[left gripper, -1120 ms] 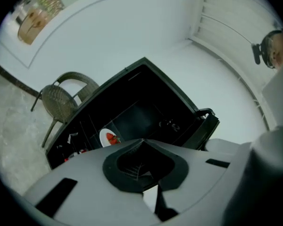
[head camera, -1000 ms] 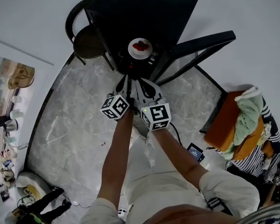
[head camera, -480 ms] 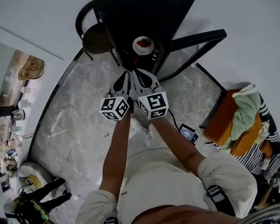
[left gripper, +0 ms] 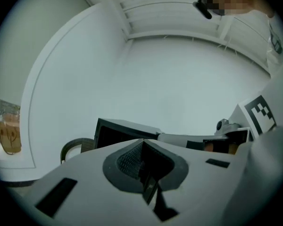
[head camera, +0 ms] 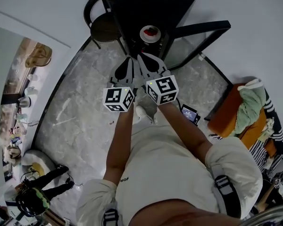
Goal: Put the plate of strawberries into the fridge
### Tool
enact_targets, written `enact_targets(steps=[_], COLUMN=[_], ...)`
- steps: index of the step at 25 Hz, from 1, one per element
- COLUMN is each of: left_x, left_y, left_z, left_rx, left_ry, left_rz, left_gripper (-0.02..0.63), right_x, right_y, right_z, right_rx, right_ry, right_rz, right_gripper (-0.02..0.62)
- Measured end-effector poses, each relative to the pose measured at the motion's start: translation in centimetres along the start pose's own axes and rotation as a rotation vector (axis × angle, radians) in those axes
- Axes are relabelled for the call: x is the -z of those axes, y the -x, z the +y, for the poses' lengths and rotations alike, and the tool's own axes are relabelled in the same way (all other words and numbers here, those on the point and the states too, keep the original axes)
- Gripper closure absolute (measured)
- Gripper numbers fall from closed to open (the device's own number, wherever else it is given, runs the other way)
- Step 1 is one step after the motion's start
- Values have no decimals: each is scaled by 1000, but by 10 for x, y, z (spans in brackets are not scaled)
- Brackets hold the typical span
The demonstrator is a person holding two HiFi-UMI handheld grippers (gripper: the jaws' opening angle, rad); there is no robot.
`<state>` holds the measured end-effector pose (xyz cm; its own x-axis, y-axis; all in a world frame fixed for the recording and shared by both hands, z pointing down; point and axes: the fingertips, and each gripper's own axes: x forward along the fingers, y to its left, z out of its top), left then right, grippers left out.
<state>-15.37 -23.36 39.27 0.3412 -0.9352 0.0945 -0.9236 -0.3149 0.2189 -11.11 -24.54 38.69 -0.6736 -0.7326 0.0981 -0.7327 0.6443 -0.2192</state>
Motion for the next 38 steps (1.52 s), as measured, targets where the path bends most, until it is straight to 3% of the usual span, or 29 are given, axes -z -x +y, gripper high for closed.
enact_targets(steps=[4, 11, 24, 30, 38], left_x=[-24, -46, -73, -65, -70], left_y=[12, 31, 38, 38, 42], left_z=[-14, -28, -32, -43, -43], left_rx=[4, 5, -17, -73, -80], left_ry=[-74, -153, -192, -207, -223], left_rz=[-17, -56, -90, -108, -118], left_gripper=[606, 606, 606, 606, 606], right_x=[-12, -42, -58, -58, -69], right_y=[12, 22, 29, 36, 44], right_z=[11, 30, 42, 37, 35], right_rx=[-20, -54, -77, -67, -44], right_ry=[-6, 126, 170, 195, 197], right_rz=[0, -58, -71, -93, -124], right_gripper=[583, 583, 583, 583, 583])
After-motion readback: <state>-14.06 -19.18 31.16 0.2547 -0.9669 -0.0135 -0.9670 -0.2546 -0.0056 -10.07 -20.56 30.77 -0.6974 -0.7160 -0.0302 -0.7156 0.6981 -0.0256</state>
